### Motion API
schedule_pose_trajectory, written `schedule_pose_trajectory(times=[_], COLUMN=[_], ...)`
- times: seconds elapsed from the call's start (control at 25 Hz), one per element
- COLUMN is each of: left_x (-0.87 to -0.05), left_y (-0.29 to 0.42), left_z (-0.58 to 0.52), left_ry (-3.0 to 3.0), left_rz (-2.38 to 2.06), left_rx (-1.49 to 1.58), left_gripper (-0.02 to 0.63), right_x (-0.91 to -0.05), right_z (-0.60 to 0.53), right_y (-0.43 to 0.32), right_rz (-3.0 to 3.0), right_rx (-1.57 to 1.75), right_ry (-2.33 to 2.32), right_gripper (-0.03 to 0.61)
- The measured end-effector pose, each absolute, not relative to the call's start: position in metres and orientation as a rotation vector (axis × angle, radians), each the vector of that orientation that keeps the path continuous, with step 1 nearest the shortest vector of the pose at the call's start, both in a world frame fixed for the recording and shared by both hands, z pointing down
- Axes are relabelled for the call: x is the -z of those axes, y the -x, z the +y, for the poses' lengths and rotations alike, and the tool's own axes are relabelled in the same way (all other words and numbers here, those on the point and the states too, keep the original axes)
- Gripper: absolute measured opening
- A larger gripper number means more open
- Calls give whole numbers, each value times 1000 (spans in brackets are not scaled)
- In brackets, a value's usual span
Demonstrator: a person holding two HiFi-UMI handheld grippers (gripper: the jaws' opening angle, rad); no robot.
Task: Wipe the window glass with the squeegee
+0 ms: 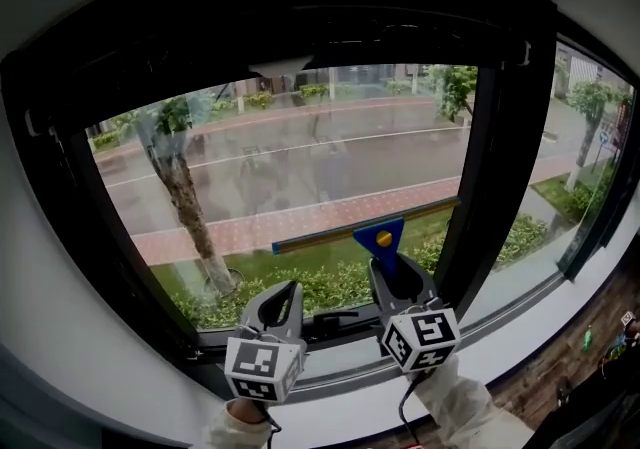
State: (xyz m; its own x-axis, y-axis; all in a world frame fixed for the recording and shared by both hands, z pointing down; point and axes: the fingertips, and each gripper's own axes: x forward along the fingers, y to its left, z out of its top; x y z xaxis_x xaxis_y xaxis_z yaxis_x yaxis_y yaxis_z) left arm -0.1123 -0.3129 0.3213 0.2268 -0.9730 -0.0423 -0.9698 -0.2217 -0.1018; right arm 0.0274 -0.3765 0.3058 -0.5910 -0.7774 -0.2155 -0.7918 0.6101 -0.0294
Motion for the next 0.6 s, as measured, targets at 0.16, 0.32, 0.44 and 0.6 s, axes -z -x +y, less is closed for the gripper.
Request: schedule_pose_trajectory(times=[0.16, 0.32, 0.44, 0.6], left_x=[-265, -213, -181, -145], left_y=[91, 80, 73, 62], left_z=[-334, -352, -362, -373], left_ry=[2415, 2345, 2316, 2264], left_rz=[1802, 1773, 1750, 1699], left_rx=[9, -18, -37, 8], left_gripper=[2, 2, 2, 2], right_x=[-241, -188, -155, -116], right_z=[-398, -419, -434, -452], right_y=[-28, -26, -27, -34], right_rz=[2582, 2541, 2512, 2481], right_rx=[-210, -240, -251, -304], right_ry=[1279, 1250, 1245, 1248], right_gripper=[137, 137, 137, 137])
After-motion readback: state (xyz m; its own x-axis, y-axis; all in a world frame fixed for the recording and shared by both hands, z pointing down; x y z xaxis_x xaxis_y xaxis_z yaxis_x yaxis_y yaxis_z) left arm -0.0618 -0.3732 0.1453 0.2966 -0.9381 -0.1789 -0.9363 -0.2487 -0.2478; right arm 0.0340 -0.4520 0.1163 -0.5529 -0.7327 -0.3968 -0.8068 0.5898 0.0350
